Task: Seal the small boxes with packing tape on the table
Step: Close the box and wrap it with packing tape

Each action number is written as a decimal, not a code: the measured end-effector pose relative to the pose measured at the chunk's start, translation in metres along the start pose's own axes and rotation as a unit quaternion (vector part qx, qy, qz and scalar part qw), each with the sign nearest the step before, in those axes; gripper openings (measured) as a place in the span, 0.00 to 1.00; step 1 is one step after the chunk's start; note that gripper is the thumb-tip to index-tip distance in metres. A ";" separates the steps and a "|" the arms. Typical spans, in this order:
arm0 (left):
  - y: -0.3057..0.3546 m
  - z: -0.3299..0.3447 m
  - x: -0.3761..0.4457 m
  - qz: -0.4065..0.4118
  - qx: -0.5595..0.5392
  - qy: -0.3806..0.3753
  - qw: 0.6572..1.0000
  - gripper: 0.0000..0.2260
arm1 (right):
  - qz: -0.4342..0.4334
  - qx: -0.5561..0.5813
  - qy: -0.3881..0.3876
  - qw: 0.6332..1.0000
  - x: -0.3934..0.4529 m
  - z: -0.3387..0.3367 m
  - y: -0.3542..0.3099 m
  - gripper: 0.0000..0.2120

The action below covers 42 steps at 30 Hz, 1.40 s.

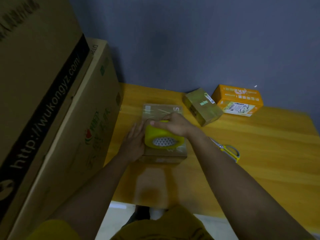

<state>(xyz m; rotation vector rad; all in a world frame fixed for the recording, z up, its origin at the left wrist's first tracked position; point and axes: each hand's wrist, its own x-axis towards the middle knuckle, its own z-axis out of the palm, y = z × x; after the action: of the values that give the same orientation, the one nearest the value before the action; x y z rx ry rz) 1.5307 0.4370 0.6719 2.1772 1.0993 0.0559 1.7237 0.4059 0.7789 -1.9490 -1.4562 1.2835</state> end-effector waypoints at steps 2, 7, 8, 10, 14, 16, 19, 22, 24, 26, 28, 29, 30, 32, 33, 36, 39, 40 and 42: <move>0.002 0.003 -0.002 0.005 -0.005 0.013 1.000 0.26 | 0.023 0.000 -0.018 1.000 0.002 0.000 0.001 0.33; -0.011 0.015 0.000 -0.021 0.010 0.023 0.999 0.24 | 0.011 0.038 0.011 0.999 0.001 0.001 0.005 0.18; -0.012 0.017 0.001 -0.017 0.018 0.035 0.999 0.22 | 0.002 0.021 0.018 1.000 -0.002 0.000 0.004 0.22; -0.014 0.018 0.002 -0.021 0.026 0.049 0.998 0.22 | 0.001 -0.092 0.041 0.995 -0.013 -0.014 -0.003 0.25; -0.012 0.023 -0.002 -0.021 0.034 0.030 0.999 0.23 | 0.078 -0.324 0.106 0.937 -0.036 -0.062 0.009 0.30; -0.006 0.027 -0.003 -0.020 0.037 0.024 0.999 0.22 | 0.143 -0.318 0.106 0.931 -0.040 -0.072 0.038 0.31; -0.002 0.033 0.001 -0.032 0.045 0.029 0.998 0.21 | 0.172 -0.271 0.113 0.940 -0.034 -0.071 0.075 0.33; -0.001 0.031 0.003 -0.049 0.051 0.026 0.997 0.24 | 0.155 -0.285 0.111 0.939 -0.021 -0.076 0.082 0.34; 0.003 0.033 0.003 -0.061 0.045 0.031 0.997 0.27 | 0.154 -0.295 0.086 0.939 -0.011 -0.082 0.083 0.31; 0.007 0.036 0.002 -0.070 0.034 0.038 0.996 0.28 | 0.161 -0.293 0.057 0.941 -0.003 -0.086 0.089 0.30; 0.009 0.040 0.001 -0.067 0.024 0.050 0.996 0.29 | 0.161 -0.284 0.034 0.945 0.004 -0.088 0.101 0.32; 0.009 0.043 0.001 -0.065 0.017 0.054 0.996 0.31 | 0.158 -0.279 0.028 0.947 0.006 -0.089 0.107 0.32; 0.009 0.045 0.000 -0.064 0.010 0.060 0.996 0.32 | 0.153 -0.277 0.025 0.948 0.008 -0.089 0.111 0.32; 0.010 0.049 -0.001 -0.065 0.000 0.070 0.995 0.34 | 0.134 -0.274 0.018 0.952 0.009 -0.091 0.116 0.33; 0.012 0.051 -0.001 -0.066 -0.004 0.075 0.995 0.33 | 0.123 -0.274 0.015 0.954 0.011 -0.093 0.118 0.33; 0.017 0.056 -0.002 -0.073 -0.020 0.090 0.993 0.33 | 0.090 -0.272 0.006 0.958 0.015 -0.098 0.119 0.33; 0.019 0.059 -0.001 -0.079 -0.030 0.096 0.992 0.33 | 0.076 -0.272 -0.008 0.959 0.026 -0.104 0.119 0.33; 0.019 0.059 -0.001 -0.080 -0.030 0.098 0.991 0.34 | 0.078 -0.265 -0.016 0.961 0.029 -0.105 0.119 0.33; 0.019 0.059 0.000 -0.080 -0.032 0.109 0.990 0.34 | 0.089 -0.258 -0.044 0.961 0.035 -0.104 0.120 0.33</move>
<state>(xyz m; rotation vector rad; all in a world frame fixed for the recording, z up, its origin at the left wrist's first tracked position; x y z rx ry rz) 1.5630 0.3961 0.6382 2.0545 1.3715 0.2586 1.8778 0.4121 0.7266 -2.4251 -1.8393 1.1517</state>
